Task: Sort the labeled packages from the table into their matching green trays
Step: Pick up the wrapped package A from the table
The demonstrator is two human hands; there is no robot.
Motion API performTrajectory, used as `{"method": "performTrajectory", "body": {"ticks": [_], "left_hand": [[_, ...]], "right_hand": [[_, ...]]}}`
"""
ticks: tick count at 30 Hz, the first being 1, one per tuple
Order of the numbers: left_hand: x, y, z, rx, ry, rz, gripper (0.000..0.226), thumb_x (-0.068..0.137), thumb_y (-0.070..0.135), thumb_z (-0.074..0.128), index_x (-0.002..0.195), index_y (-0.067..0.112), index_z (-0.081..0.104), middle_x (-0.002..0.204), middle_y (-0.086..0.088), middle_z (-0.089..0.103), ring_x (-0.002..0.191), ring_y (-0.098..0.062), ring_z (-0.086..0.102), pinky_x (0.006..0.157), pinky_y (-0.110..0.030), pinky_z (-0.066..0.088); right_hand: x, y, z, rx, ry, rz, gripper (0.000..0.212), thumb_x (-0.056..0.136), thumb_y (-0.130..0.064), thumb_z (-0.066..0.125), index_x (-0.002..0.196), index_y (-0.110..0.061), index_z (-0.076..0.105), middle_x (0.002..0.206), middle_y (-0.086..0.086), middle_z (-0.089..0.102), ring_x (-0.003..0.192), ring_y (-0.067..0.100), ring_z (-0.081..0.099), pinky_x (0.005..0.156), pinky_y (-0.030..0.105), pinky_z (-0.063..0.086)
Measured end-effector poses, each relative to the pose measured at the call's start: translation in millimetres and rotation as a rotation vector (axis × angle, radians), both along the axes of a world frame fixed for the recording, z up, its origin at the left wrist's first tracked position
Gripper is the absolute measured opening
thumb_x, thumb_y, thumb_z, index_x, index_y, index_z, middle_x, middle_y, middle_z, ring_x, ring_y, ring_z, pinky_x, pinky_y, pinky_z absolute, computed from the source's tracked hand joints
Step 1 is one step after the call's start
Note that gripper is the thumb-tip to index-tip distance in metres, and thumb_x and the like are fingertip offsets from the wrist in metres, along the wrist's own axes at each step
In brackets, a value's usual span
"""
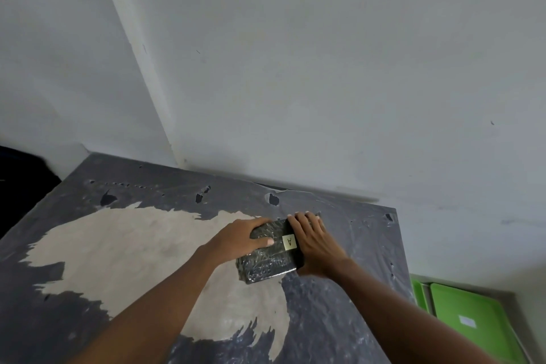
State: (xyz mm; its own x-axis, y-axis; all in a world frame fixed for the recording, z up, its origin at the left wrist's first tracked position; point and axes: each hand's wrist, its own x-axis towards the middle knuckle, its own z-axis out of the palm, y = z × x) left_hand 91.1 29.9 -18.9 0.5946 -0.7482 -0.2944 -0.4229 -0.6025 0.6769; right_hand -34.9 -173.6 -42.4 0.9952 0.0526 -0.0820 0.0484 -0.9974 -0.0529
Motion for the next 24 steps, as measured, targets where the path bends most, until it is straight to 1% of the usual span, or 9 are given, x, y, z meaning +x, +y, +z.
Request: {"method": "performTrajectory", "body": {"ticks": [5,8,10,12,13,15,18,21,24], "left_hand": [[-19.6,-5.1,-27.1,-0.075,-0.029,0.178,0.044,0.090,0.047,0.065,0.132,0.037,0.056,0.114,0.009,0.073,0.094,-0.010,0.071,0.085,-0.035,0.061],[-30.3,-10.3,-38.0,-0.125,-0.021,0.353,0.041,0.093,0.045,0.062,0.131,0.031,0.057,0.114,0.004,0.073,0.099,-0.017,0.069,0.087,-0.039,0.059],[-36.4,-16.4,-39.8,-0.178,-0.015,0.464,0.040,0.094,0.043,0.062,0.129,0.024,0.058,0.112,0.001,0.072,0.097,-0.020,0.068,0.083,-0.039,0.059],[-42.8,-24.2,-39.2,-0.219,-0.001,0.561,0.037,0.094,0.039,0.063,0.125,0.018,0.057,0.111,-0.002,0.071,0.093,-0.019,0.066,0.078,-0.036,0.056],[-46.2,-27.8,-38.7,-0.228,0.014,0.601,0.036,0.094,0.036,0.063,0.123,0.015,0.056,0.112,-0.004,0.069,0.093,-0.020,0.065,0.077,-0.035,0.055],[-52.0,-32.9,-39.5,-0.233,0.076,0.645,0.035,0.095,0.031,0.063,0.122,0.011,0.053,0.114,-0.008,0.066,0.096,-0.022,0.064,0.076,-0.033,0.055],[-57.0,-31.0,-39.5,-0.238,0.268,0.630,0.026,0.101,0.025,0.056,0.121,0.011,0.049,0.118,-0.011,0.064,0.090,-0.017,0.066,0.066,-0.021,0.054],[-60.9,-23.5,-40.8,-0.262,0.516,0.608,0.018,0.104,0.020,0.049,0.117,0.009,0.049,0.111,-0.014,0.065,0.084,-0.022,0.070,0.072,-0.041,0.063],[-65.0,-19.6,-38.8,-0.333,0.757,0.630,0.023,0.105,0.026,0.047,0.111,0.004,0.050,0.108,-0.019,0.063,0.069,-0.025,0.070,0.077,-0.051,0.063]], "right_hand": [[-11.3,6.3,-9.3,0.068,0.051,-0.137,0.106,0.085,-0.038,0.068,0.154,-0.019,-0.011,0.164,0.018,-0.007,0.150,0.039,-0.008,0.122,0.059,0.007],[-15.0,21.8,-15.8,0.196,0.055,-0.402,0.095,0.091,-0.030,0.061,0.154,-0.019,-0.010,0.161,0.021,-0.014,0.149,0.043,-0.011,0.121,0.059,0.003],[-12.7,32.7,-17.6,0.465,0.009,-0.605,0.078,0.093,-0.026,0.056,0.153,-0.019,0.006,0.159,0.021,0.006,0.147,0.043,0.006,0.120,0.060,0.017],[-6.5,41.3,-14.2,0.843,-0.049,-0.718,0.061,0.096,-0.020,0.049,0.149,-0.020,0.019,0.148,0.018,0.032,0.136,0.037,0.036,0.110,0.057,0.039],[-3.7,45.5,-10.5,1.006,-0.045,-0.739,0.061,0.098,-0.017,0.048,0.151,-0.020,0.018,0.146,0.017,0.041,0.130,0.033,0.046,0.106,0.054,0.045],[-0.9,50.2,-4.1,1.165,-0.005,-0.772,0.069,0.098,-0.021,0.052,0.154,-0.021,0.011,0.145,0.014,0.048,0.124,0.029,0.055,0.101,0.051,0.051],[-2.7,48.0,-3.0,1.154,0.081,-0.750,0.102,0.084,-0.044,0.072,0.155,-0.022,0.002,0.155,0.012,0.030,0.134,0.031,0.044,0.108,0.051,0.045],[-9.4,42.3,-6.7,0.908,0.231,-0.695,0.140,0.059,-0.069,0.080,0.154,-0.019,-0.010,0.160,0.013,0.000,0.146,0.039,0.018,0.117,0.056,0.030],[-15.3,38.9,-13.8,0.693,0.275,-0.638,0.145,0.054,-0.076,0.077,0.153,-0.022,-0.014,0.160,0.017,-0.004,0.147,0.043,0.009,0.118,0.061,0.023]]}}
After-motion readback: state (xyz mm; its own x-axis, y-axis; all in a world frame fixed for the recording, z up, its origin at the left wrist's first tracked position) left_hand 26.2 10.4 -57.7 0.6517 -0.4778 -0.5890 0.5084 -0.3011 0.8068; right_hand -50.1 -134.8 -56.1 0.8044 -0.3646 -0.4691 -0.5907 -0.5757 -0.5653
